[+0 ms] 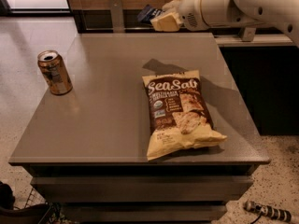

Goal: Move rxbar blueberry near orange can

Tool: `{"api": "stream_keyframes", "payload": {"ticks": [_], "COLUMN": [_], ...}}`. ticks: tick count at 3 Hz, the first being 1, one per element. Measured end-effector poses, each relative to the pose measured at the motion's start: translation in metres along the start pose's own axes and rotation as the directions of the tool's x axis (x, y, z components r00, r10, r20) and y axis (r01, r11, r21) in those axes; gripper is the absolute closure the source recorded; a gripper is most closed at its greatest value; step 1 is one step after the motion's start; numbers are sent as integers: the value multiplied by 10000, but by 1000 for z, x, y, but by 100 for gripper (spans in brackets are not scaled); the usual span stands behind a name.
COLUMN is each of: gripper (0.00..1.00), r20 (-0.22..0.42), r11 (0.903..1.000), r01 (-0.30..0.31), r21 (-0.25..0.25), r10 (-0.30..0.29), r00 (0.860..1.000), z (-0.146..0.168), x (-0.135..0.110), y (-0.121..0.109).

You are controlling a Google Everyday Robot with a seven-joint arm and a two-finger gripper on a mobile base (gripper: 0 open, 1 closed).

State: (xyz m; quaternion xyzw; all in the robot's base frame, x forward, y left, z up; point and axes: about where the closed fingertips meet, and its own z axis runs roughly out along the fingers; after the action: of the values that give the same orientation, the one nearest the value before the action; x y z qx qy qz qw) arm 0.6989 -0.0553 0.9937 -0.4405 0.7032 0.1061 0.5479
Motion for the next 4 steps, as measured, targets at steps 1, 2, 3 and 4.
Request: {"api": "stream_keyframes", "payload": {"ticks": [1, 2, 3, 4], "gripper": [100, 100, 100, 100], "r20": [1056, 2467, 3208, 3092], "r11": [9969, 9774, 9523, 9516], "r01": [237, 1058, 1781, 1779], "r21": [-751, -1832, -2477, -2507], "r10": [-156, -585, -928, -955], "r00": [9943, 9673, 9426, 9462], "z": [5, 22, 32, 36], "x": [-15, -30, -41, -40], "y": [34, 73, 97, 100]}}
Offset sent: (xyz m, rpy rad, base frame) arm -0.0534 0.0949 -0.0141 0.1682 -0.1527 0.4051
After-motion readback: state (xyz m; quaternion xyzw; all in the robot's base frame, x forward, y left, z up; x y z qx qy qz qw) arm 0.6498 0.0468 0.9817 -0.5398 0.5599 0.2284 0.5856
